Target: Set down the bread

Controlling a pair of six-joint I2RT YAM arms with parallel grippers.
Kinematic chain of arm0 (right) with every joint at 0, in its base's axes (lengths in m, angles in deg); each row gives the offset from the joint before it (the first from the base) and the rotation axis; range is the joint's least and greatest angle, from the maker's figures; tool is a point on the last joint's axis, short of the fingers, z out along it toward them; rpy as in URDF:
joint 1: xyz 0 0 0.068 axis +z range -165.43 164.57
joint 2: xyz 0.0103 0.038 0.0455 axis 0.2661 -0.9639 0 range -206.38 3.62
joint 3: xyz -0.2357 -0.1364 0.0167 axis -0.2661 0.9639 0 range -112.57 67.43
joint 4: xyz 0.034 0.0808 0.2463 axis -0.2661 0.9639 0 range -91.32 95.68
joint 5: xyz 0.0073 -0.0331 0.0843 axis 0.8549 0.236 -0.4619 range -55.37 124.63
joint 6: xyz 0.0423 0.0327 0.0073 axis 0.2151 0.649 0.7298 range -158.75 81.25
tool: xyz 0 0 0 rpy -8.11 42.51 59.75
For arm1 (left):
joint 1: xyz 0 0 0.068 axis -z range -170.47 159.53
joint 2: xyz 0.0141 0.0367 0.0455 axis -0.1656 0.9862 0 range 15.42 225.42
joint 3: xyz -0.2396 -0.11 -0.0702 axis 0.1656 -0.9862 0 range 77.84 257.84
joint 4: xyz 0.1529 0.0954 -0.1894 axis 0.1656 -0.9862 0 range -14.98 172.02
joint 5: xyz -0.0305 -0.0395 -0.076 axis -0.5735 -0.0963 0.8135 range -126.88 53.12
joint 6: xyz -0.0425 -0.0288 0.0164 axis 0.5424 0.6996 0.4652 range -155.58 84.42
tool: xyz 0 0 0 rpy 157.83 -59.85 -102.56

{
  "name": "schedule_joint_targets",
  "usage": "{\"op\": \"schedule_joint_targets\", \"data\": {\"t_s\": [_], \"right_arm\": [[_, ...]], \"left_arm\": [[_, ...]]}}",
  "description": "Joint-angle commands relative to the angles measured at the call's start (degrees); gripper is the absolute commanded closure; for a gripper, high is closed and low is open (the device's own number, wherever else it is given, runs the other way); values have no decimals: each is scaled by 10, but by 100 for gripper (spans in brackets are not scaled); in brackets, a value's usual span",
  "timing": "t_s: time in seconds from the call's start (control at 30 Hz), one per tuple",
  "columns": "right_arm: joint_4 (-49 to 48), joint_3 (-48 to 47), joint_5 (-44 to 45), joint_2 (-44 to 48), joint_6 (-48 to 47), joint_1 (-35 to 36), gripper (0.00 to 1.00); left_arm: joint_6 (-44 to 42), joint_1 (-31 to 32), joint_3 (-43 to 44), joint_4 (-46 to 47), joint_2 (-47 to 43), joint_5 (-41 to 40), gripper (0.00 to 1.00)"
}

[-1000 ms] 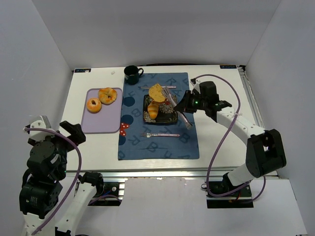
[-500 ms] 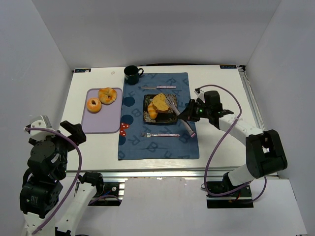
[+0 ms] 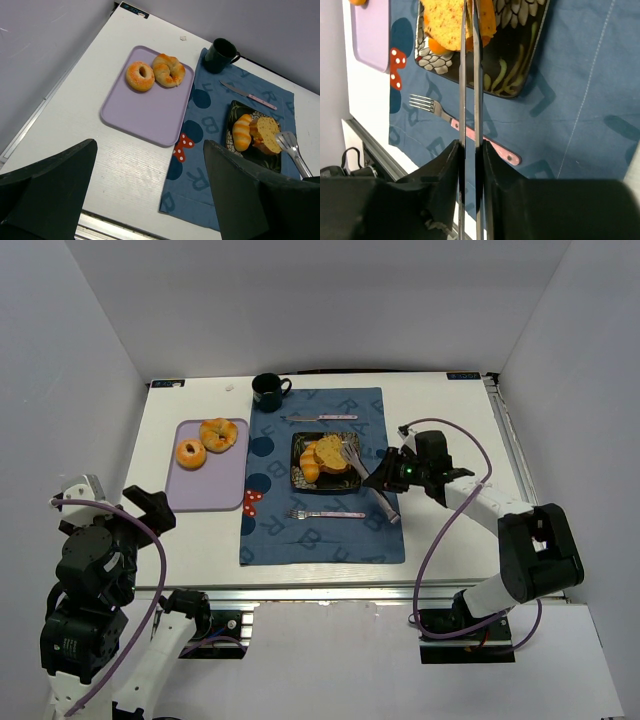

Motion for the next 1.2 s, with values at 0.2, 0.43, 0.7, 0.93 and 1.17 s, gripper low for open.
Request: {"op": "schedule_joint_targets", "data": {"t_s": [0.2, 0.43, 0.7, 0.93, 1.17], "right_arm": [[-14, 7, 19, 30, -16, -6, 49], [48, -19, 54, 56, -53, -6, 46], [127, -52, 111, 113, -98, -7, 45], [184, -72, 182, 176, -121, -7, 43], [237, -85, 324, 185, -122, -52, 43]], "left_arm": [[7, 1, 0, 6, 9, 8, 2], [9, 1, -4, 9, 6, 12, 2], [10, 0, -7, 12, 5, 15, 2], [12, 1, -13, 14, 0, 15, 2], [13, 1, -19, 18, -2, 17, 2]]}}
